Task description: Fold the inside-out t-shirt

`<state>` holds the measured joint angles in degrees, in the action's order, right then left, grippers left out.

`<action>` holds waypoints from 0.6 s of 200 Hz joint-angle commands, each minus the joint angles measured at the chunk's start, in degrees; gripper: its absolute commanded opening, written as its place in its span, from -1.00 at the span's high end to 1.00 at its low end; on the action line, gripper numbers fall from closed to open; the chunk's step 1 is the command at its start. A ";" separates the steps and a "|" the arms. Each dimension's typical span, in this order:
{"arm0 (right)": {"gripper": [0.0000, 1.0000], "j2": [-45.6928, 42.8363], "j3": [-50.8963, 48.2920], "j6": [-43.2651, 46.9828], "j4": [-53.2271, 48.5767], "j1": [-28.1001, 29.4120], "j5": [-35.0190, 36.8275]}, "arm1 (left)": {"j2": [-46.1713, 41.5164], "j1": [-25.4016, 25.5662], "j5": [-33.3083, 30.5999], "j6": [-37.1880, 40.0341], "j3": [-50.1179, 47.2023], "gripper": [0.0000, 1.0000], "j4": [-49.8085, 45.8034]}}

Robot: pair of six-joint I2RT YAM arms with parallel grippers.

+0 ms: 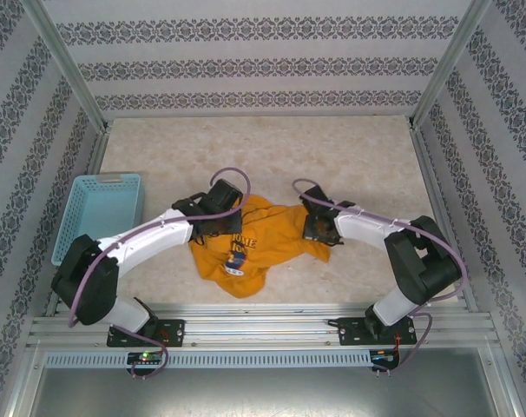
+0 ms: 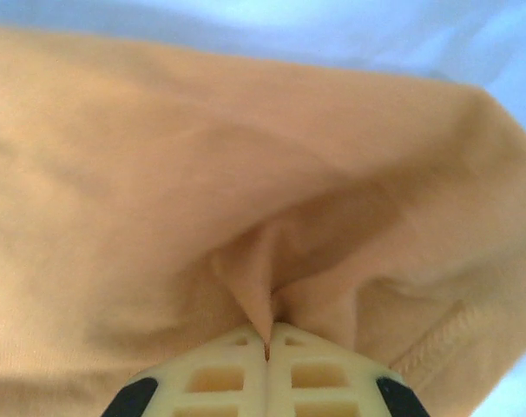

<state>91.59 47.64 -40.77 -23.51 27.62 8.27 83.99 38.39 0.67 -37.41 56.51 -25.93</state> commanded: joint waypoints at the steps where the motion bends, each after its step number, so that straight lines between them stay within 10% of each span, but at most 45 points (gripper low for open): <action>1: 1.00 1.17 4.02 3.80 1.00 -4.34 -1.10 | -4.24 3.43 -2.59 -3.52 -0.28 0.84 1.98; 84: 1.00 3.35 26.24 13.87 -4.10 -6.01 -1.90 | -15.11 4.08 -8.82 3.81 10.45 1.00 5.85; 120: -0.30 -4.79 19.79 13.28 -1.42 -0.66 -2.93 | -12.15 2.32 -18.21 2.20 13.69 1.00 -1.32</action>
<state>92.49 72.42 -28.51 -24.53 22.57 6.37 70.30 42.22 -10.28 -35.35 68.73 -22.98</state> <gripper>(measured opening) 0.509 0.069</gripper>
